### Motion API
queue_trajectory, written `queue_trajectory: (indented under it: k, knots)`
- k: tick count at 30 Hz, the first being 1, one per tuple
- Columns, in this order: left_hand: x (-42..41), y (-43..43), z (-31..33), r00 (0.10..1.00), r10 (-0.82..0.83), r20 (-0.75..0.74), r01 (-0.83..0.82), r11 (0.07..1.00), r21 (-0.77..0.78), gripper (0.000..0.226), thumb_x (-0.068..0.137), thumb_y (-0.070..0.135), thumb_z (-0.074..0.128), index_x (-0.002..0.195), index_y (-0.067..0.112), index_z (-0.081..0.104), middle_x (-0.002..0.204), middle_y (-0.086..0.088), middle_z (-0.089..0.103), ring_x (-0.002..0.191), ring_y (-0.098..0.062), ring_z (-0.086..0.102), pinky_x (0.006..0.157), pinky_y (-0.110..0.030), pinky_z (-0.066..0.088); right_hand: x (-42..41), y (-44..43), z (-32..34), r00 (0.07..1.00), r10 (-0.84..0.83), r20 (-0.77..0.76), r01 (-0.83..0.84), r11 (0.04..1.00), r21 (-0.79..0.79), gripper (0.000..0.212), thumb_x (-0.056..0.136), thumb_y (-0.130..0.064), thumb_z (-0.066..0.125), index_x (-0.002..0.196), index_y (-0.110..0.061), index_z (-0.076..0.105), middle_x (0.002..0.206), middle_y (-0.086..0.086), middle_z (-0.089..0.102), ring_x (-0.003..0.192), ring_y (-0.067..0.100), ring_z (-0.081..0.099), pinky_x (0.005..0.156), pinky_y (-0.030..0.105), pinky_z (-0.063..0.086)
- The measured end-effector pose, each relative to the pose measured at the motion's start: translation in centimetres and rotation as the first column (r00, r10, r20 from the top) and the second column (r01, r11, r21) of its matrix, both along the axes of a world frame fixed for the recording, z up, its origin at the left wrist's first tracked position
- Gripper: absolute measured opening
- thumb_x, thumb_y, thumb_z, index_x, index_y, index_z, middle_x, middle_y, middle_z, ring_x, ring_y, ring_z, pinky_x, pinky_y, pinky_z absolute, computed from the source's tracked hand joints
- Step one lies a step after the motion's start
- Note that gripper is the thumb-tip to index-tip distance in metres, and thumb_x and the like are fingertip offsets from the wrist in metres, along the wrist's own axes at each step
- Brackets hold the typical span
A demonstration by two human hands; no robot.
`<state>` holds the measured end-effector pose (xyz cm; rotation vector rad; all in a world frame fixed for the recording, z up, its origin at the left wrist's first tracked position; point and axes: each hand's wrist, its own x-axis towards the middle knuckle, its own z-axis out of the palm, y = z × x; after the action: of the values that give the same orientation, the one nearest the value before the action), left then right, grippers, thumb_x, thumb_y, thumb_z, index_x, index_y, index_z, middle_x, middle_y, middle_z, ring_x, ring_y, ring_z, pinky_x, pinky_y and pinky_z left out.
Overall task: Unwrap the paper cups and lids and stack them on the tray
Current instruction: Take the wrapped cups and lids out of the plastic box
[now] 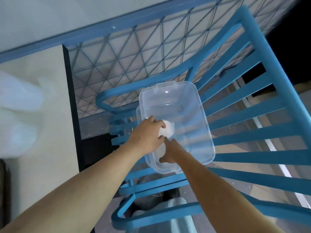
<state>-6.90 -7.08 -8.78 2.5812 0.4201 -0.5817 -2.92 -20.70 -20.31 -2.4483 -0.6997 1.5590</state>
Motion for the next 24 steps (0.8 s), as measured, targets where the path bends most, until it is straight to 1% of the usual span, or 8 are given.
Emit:
queue_trajectory:
  k: [4,6,9,12,15,17,19,24]
  knots:
    - [1.0,-0.2,0.3,0.999,-0.041,-0.004,0.041,0.999,0.028,0.041,0.101,0.034,0.061,0.140,0.028,0.055,0.134,0.000,0.050,0.121,-0.021,0.054,0.096,-0.041,0.055,1.6,-1.2,0.6,0.999,-0.017,0.037,0.019,0.999,-0.049,0.104,0.074,-0.037,0.091,0.155,-0.022,0.028,0.146,0.012,0.039,0.127,0.036,0.055,0.104,0.043,0.051]
    - [2.0,-0.5,-0.1,0.997,-0.080,0.005,0.080,0.996,0.033,0.040,0.101,0.031,0.061,0.140,0.026,0.054,0.133,-0.001,0.049,0.117,-0.022,0.055,0.092,-0.039,0.056,2.7,-1.8,0.5,0.995,-0.046,0.083,0.052,0.997,-0.064,0.107,0.073,-0.038,0.091,0.155,-0.020,0.023,0.151,0.012,0.030,0.128,0.039,0.054,0.105,0.045,0.051]
    - [3.7,-1.2,-1.6,0.994,-0.108,-0.008,0.108,0.993,0.056,0.045,0.096,0.022,0.067,0.139,0.023,0.053,0.130,-0.005,0.047,0.110,-0.027,0.057,0.089,-0.044,0.057,3.8,-2.2,-0.2,0.978,-0.131,0.165,0.137,0.990,-0.025,0.105,0.076,-0.037,0.088,0.151,-0.025,0.016,0.151,0.013,0.024,0.127,0.043,0.052,0.104,0.050,0.052]
    - [5.0,-2.1,-4.3,0.983,-0.130,-0.130,0.148,0.979,0.140,0.065,0.086,0.012,0.078,0.142,0.021,0.046,0.132,-0.010,0.041,0.111,-0.034,0.056,0.089,-0.047,0.058,4.1,-2.4,-1.1,0.963,-0.149,0.225,0.150,0.989,0.012,0.101,0.078,-0.035,0.086,0.150,-0.029,0.014,0.150,0.012,0.017,0.127,0.044,0.047,0.103,0.052,0.051]
    - [5.8,-2.7,-6.4,0.953,-0.156,-0.258,0.205,0.963,0.176,0.075,0.085,0.010,0.079,0.148,0.019,0.040,0.137,-0.015,0.037,0.118,-0.038,0.052,0.087,-0.046,0.053,4.0,-2.6,-2.2,0.960,-0.050,0.276,0.057,0.998,-0.018,0.107,0.077,-0.035,0.089,0.151,-0.031,0.013,0.153,0.014,0.012,0.129,0.046,0.044,0.099,0.050,0.053]
    - [6.2,-2.9,-7.7,0.932,-0.173,-0.317,0.243,0.951,0.193,0.077,0.086,0.011,0.079,0.151,0.017,0.037,0.140,-0.017,0.035,0.124,-0.039,0.049,0.089,-0.046,0.051,4.2,-2.8,-3.1,0.951,-0.045,0.307,0.054,0.998,-0.019,0.101,0.079,-0.033,0.088,0.151,-0.031,0.017,0.154,0.015,0.012,0.130,0.045,0.044,0.098,0.048,0.053]
    - [6.4,-2.9,-9.0,0.920,-0.179,-0.348,0.262,0.942,0.209,0.079,0.086,0.012,0.079,0.152,0.016,0.036,0.141,-0.017,0.036,0.128,-0.038,0.046,0.091,-0.046,0.050,4.6,-2.9,-3.5,0.938,-0.112,0.328,0.113,0.993,0.015,0.093,0.081,-0.029,0.087,0.148,-0.031,0.022,0.150,0.013,0.014,0.129,0.044,0.046,0.098,0.047,0.053]
    - [6.0,-3.2,-11.6,0.917,-0.162,-0.364,0.254,0.941,0.222,0.081,0.083,0.019,0.084,0.151,0.017,0.039,0.140,-0.016,0.039,0.127,-0.037,0.048,0.092,-0.044,0.051,5.2,-2.7,-3.7,0.923,-0.165,0.349,0.155,0.986,0.058,0.088,0.081,-0.029,0.085,0.146,-0.029,0.026,0.144,0.012,0.025,0.124,0.044,0.052,0.092,0.045,0.054]
